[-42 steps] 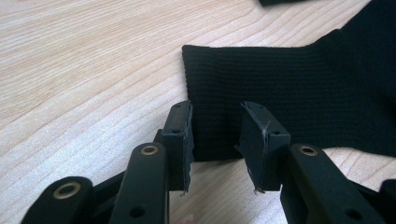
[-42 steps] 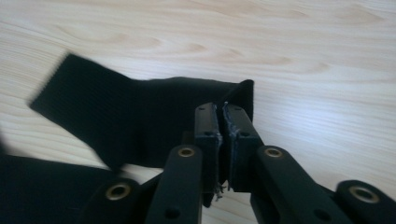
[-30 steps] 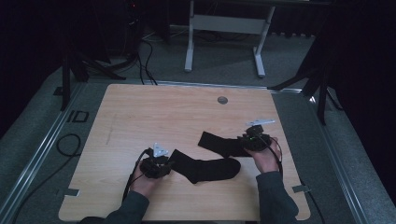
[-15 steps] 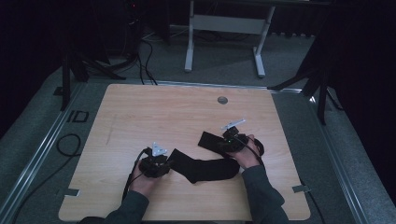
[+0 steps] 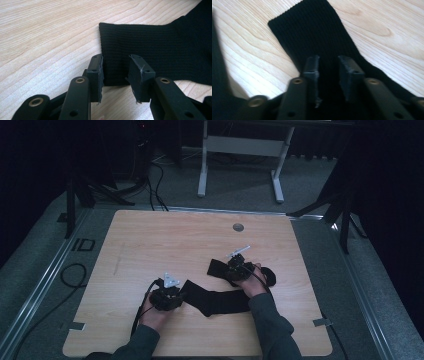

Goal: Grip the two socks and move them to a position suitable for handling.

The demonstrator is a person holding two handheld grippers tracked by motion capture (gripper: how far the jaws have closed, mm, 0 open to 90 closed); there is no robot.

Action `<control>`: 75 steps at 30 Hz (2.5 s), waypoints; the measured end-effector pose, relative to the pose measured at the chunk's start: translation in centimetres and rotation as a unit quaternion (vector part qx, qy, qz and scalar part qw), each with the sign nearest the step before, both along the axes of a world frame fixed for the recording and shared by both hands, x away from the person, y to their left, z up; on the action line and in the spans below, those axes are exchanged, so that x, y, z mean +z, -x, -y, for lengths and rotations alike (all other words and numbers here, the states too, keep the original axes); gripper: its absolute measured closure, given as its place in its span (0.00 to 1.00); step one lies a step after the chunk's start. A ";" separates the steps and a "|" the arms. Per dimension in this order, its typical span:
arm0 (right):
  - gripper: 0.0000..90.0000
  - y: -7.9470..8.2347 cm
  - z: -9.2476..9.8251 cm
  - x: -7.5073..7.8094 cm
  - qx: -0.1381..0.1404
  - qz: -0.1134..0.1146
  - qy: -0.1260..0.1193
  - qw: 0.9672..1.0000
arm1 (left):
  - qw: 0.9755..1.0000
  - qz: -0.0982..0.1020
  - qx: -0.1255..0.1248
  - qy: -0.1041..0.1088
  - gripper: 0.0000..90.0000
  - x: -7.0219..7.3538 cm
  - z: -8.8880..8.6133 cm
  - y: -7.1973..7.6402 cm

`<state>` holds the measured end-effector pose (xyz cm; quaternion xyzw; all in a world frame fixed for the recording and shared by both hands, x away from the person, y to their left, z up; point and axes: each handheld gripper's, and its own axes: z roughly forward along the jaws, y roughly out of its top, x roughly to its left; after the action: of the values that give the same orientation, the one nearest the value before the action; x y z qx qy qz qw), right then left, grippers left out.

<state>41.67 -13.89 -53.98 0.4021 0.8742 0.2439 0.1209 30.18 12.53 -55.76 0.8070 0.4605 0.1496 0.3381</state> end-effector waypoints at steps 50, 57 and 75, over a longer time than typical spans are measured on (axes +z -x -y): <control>0.93 10.9 9.1 13.3 0.012 0.160 -0.181 0.970 | 1.000 0.001 0.002 0.004 0.71 -0.1 0.0 0.1; 0.93 10.8 7.4 11.1 0.022 0.131 -0.180 0.975 | 1.000 0.002 -0.001 0.003 0.72 -0.1 0.1 0.2; 0.93 11.2 0.5 4.6 0.055 0.040 -0.193 0.979 | 1.000 0.004 -0.007 0.011 0.74 -0.2 0.7 0.8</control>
<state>30.44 -14.40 -49.34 0.3590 0.8261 0.4300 0.0622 29.42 11.87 -55.94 0.8058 0.4549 0.1456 0.3501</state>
